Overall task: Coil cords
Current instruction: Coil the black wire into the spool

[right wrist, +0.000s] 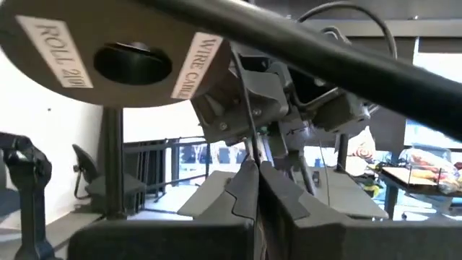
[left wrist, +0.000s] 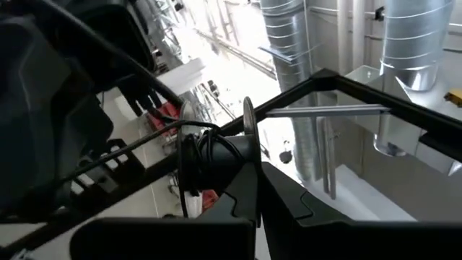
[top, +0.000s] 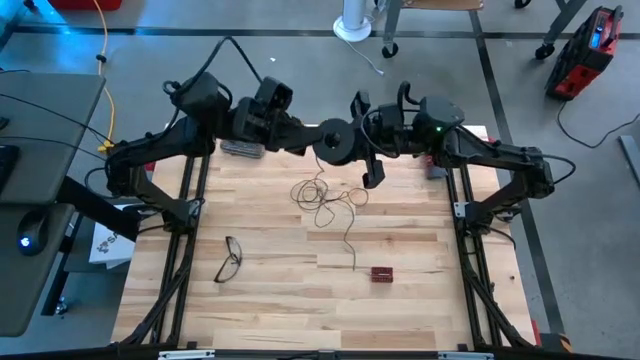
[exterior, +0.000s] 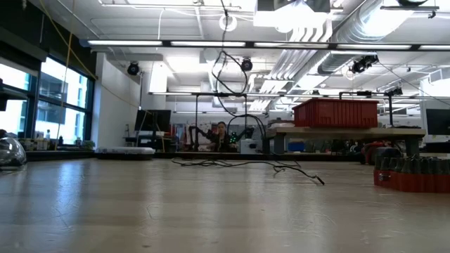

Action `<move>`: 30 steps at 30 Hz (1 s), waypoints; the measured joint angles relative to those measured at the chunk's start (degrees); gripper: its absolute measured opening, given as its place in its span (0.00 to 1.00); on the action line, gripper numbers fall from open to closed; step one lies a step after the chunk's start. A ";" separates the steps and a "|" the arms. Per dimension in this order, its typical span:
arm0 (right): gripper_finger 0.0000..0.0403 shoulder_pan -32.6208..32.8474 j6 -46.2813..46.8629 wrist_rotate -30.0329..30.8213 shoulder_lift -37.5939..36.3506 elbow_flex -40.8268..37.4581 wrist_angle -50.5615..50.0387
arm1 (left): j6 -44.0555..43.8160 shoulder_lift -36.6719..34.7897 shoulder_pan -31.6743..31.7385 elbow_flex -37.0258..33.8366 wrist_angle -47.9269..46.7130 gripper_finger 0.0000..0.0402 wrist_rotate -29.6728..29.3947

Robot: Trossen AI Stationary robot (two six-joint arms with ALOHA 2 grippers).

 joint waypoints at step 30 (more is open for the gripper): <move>0.36 2.37 -0.04 12.97 2.28 -0.06 7.33 | 2.36 -0.09 2.32 0.11 13.53 0.00 -0.80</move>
